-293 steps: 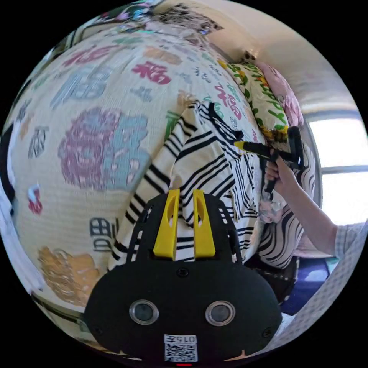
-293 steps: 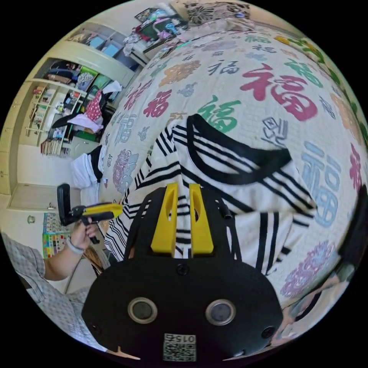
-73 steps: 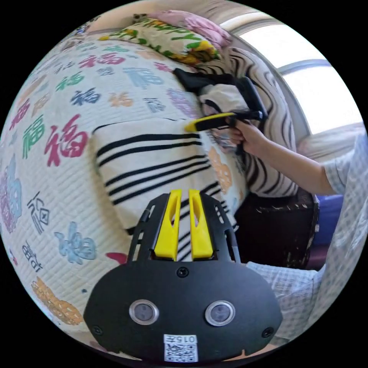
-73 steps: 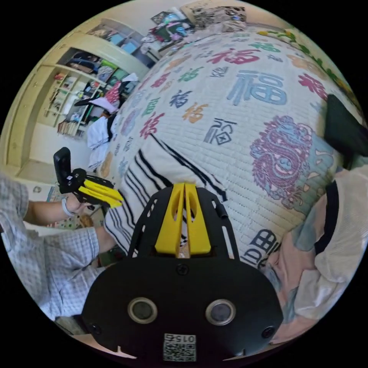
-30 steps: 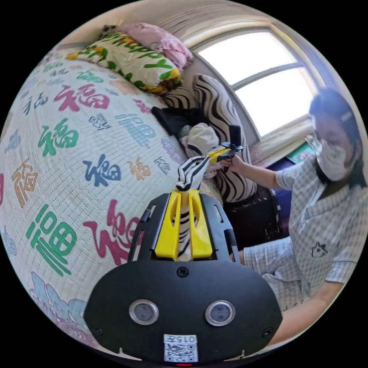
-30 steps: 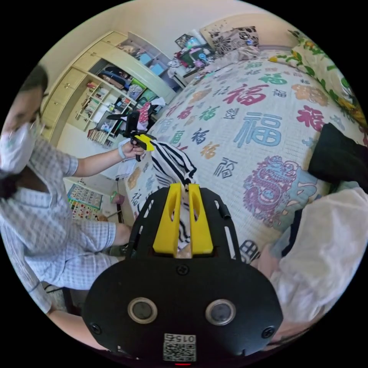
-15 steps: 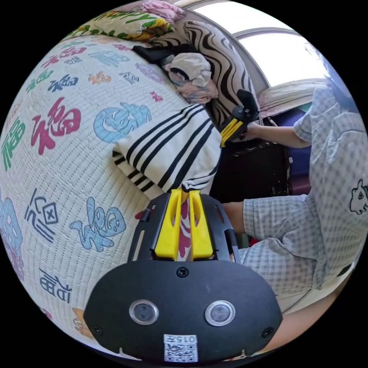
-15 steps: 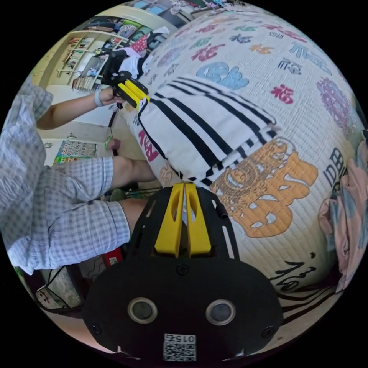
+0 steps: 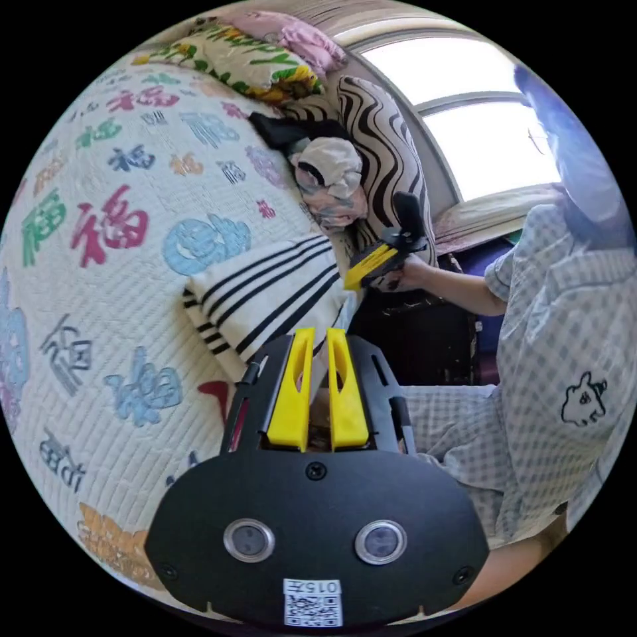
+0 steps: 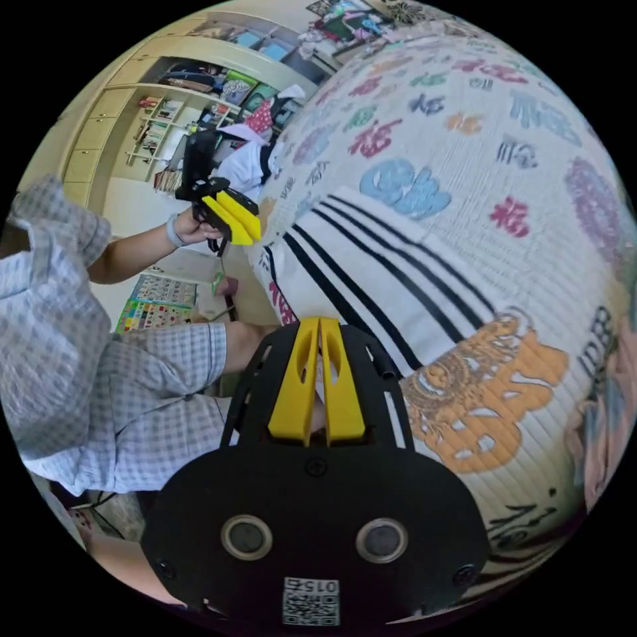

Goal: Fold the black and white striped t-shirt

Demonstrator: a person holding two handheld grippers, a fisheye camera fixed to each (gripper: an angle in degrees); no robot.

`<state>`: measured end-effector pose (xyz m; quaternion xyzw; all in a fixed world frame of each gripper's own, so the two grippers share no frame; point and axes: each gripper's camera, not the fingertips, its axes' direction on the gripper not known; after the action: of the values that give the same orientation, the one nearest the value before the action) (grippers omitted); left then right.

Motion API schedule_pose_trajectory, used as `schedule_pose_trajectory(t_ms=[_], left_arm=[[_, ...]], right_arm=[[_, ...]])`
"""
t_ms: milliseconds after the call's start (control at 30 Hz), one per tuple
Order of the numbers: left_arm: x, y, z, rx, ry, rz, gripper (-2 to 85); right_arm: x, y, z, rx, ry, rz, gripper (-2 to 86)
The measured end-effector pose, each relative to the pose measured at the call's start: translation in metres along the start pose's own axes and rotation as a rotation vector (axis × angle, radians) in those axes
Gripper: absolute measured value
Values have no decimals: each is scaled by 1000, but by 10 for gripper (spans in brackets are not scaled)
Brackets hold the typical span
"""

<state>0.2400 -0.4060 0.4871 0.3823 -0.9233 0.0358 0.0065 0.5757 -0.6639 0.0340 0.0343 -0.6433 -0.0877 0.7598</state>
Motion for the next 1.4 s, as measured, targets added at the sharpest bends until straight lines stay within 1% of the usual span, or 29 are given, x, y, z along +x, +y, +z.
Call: schedule_pose_trajectory(t_ms=[33,67,133,233,300,333,367,400,467,533,600,667,733,767,833,867,933,967,1000,1033,1067,1100,1133,1167,1233,1400], left_arm=[[-5,-3,19,-64,22,-3,5],[-8,-3,28,-96,6,-6,1],[-25,7,53,-208,-155,-16,-6],[-24,18,54,-254,-286,37,-7],[-20,22,46,-258,-312,31,-7],[-21,26,36,-239,-292,4,-8],[-22,28,30,-218,-273,-11,-8],[-25,34,14,-159,-241,-49,-8],[-29,42,-11,-53,-215,-99,-8],[-33,47,-36,60,-160,-113,-8],[-39,43,-40,92,-84,-105,-8],[-47,35,-33,83,-57,-112,-8],[-61,29,-22,27,-138,-129,-7],[-65,29,-22,17,-147,-129,-7],[-81,41,-33,53,-118,-178,-5],[-83,45,-38,67,-116,-192,-4],[-84,65,-63,123,-136,-224,3],[-85,71,-71,136,-136,-232,6],[-88,84,-85,156,-144,-257,28],[-96,99,-99,170,-137,-295,64],[-101,107,-106,181,-129,-322,80],[-113,122,-117,205,-88,-374,114],[-123,134,-125,224,-16,-395,126],[-127,139,-127,231,17,-400,132],[-144,148,-125,215,133,-407,150],[-161,136,-108,170,270,-306,140]], right_arm=[[13,-7,24,-51,-31,33,-4],[24,-10,45,-79,-51,78,-5],[35,-11,68,-103,-59,118,-6],[37,-14,77,-101,-75,137,-7],[31,-17,74,-125,-49,122,-6],[28,-17,66,-101,-36,107,-6],[26,-16,52,-38,-38,103,-6],[27,-15,45,5,-43,110,-6],[35,-12,17,189,-87,149,-6],[44,-16,8,282,-138,151,-6],[53,-29,13,284,-125,158,-5],[61,-54,34,234,-95,159,-5],[69,-68,54,151,-9,193,-5],[76,-70,58,156,-2,225,-5],[89,-62,54,202,-49,308,-4],[94,-52,47,235,-13,363,-3],[98,-34,35,270,11,391,2],[102,-21,29,295,-31,393,10],[104,-15,28,305,-70,394,13],[112,-3,29,311,-170,406,49],[119,5,35,311,-254,417,77],[122,8,39,308,-282,425,87],[127,10,47,297,-320,426,109],[130,8,57,288,-352,422,133],[135,-2,72,284,-405,408,136],[141,-44,104,304,-522,315,106]])
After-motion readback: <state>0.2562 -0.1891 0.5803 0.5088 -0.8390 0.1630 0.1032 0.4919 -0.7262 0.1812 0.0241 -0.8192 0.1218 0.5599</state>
